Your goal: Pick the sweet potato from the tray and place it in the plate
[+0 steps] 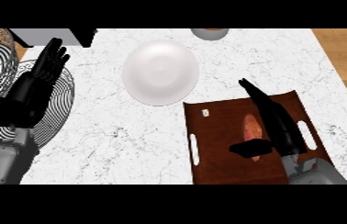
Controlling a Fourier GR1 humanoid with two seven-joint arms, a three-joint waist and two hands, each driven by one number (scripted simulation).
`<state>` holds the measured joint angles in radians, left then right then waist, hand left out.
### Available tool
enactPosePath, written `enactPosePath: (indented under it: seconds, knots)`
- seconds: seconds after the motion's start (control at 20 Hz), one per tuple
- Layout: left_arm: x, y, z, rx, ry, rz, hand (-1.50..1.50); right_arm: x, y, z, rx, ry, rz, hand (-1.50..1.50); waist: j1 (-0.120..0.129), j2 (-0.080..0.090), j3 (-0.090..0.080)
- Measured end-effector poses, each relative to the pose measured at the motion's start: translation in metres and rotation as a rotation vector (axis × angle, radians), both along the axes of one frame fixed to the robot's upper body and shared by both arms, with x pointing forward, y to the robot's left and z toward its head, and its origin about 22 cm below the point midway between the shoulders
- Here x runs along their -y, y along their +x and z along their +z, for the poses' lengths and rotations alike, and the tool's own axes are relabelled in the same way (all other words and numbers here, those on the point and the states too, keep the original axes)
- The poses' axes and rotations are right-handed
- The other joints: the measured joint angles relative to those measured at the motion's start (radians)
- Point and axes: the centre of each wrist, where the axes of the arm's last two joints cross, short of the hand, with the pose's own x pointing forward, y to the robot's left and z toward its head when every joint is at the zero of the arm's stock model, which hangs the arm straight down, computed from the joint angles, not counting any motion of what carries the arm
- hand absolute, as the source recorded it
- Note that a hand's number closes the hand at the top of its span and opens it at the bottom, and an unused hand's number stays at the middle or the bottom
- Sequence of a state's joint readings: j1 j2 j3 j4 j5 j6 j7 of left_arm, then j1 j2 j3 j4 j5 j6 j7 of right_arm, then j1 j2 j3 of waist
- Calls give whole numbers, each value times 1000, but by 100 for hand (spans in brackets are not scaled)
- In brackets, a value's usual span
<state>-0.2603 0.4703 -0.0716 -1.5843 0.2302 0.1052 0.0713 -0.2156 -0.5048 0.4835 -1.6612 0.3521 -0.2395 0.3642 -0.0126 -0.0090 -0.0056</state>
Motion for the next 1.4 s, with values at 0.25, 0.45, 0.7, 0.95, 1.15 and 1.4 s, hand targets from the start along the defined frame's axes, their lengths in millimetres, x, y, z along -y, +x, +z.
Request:
enactPosePath:
  seconds: [0.25,0.45,0.7,0.95,1.15,1.4]
  knots:
    - [6,1,-2,2,5,-14,0,-4,5,29,-235,-218,-1,-150,7,3,0]
    - [7,0,0,5,1,-17,0,-8,7,49,-394,-324,3,-150,12,5,2]
    - [5,4,-4,5,3,-15,0,-25,8,48,-476,-395,-11,-150,14,8,4]
    - [11,2,-3,4,-2,-17,0,-21,17,35,-502,-451,-58,-150,15,8,5]
    - [11,0,1,9,0,-19,0,-16,25,24,-541,-488,-91,-150,16,9,5]
    - [10,1,4,6,-1,-17,0,-8,25,6,-591,-524,-117,-150,14,9,6]
